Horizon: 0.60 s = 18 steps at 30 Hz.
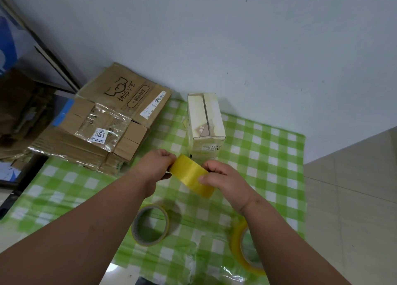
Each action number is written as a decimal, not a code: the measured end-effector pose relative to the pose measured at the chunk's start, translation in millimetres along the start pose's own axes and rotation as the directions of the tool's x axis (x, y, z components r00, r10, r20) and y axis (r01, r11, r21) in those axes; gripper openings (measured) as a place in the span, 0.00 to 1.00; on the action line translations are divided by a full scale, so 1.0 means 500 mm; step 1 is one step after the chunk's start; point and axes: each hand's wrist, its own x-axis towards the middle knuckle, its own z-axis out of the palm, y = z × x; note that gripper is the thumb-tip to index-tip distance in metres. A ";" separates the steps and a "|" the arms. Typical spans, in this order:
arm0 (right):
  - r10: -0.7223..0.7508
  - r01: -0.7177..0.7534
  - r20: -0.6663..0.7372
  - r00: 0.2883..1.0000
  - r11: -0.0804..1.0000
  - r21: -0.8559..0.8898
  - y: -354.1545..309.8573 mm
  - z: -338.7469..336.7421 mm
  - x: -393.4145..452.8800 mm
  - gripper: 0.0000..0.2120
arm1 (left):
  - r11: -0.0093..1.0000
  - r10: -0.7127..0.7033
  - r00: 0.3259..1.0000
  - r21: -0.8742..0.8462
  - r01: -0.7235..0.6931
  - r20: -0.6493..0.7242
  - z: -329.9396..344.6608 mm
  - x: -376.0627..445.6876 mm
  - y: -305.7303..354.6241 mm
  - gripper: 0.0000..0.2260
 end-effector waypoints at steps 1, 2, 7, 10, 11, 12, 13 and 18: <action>-0.015 0.015 -0.008 1.000 1.000 0.006 -0.002 -0.006 0.001 0.07 | 0.999 0.024 0.999 -0.024 -0.025 -0.029 0.005 -0.001 0.005 0.07; -0.029 0.029 -0.014 0.999 1.000 0.006 -0.005 -0.012 0.003 0.10 | 0.997 0.043 0.997 -0.054 -0.046 -0.058 0.010 -0.003 0.010 0.07; -0.070 0.068 -0.027 0.997 0.995 -0.075 -0.016 -0.056 0.003 0.20 | 0.966 0.049 0.985 -0.244 -0.089 -0.165 0.020 -0.012 0.030 0.07; -0.056 0.046 -0.076 0.996 0.990 -0.130 -0.014 -0.091 0.003 0.09 | 0.952 0.065 0.981 -0.283 -0.116 -0.183 0.026 -0.017 0.043 0.07; -0.060 0.046 -0.093 0.994 0.988 -0.146 -0.013 -0.103 0.006 0.08 | 0.949 0.074 0.979 -0.288 -0.128 -0.188 0.032 -0.018 0.048 0.07; -0.060 0.041 -0.108 0.992 0.985 -0.170 -0.015 -0.115 0.009 0.10 | 0.944 0.078 0.977 -0.301 -0.137 -0.198 0.039 -0.020 0.054 0.07; -0.062 0.036 -0.122 0.991 0.979 -0.198 -0.016 -0.127 0.012 0.10 | 0.937 0.076 0.974 -0.320 -0.143 -0.213 0.046 -0.021 0.061 0.07; -0.056 0.004 -0.166 0.984 0.954 -0.301 -0.042 -0.186 0.021 0.16 | 0.899 0.066 0.963 -0.404 -0.172 -0.261 0.060 -0.012 0.099 0.07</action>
